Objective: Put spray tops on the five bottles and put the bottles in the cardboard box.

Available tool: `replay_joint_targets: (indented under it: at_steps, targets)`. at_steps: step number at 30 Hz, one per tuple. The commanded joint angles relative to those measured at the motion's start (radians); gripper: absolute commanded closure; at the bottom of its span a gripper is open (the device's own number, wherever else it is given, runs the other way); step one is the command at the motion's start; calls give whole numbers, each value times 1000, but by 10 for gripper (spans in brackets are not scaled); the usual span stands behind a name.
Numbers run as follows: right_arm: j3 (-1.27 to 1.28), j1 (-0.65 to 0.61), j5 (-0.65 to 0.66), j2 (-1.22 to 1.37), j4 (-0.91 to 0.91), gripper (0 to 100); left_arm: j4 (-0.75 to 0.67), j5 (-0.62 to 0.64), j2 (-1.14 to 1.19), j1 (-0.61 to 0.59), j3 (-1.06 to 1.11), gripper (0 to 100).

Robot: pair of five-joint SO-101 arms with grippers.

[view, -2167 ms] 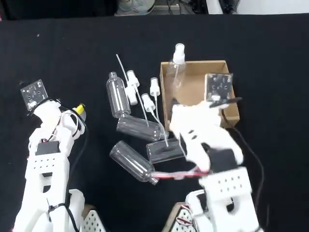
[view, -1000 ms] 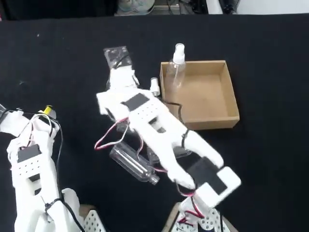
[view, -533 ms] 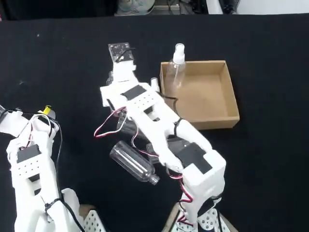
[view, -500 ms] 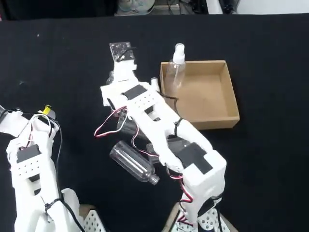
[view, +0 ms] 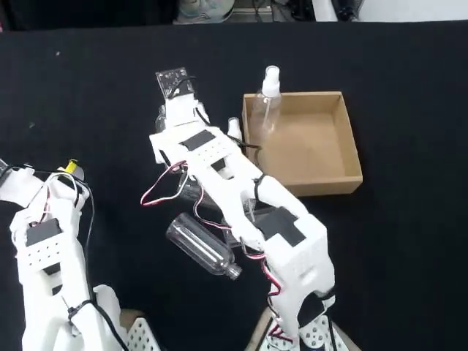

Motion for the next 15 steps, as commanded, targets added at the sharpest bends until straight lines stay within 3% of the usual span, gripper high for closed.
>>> replay_joint_targets:
  at_steps: [1,4,15]
  targets:
    - [-48,-5,11,-31,110,783,-14,12,-17,-8,-39,791]
    - [-42,3,83,-45,181,818,-14,12,-17,-7,-39,791]
    - [-15,-66,288,-157,385,797,-14,12,-17,-12,-39,791]
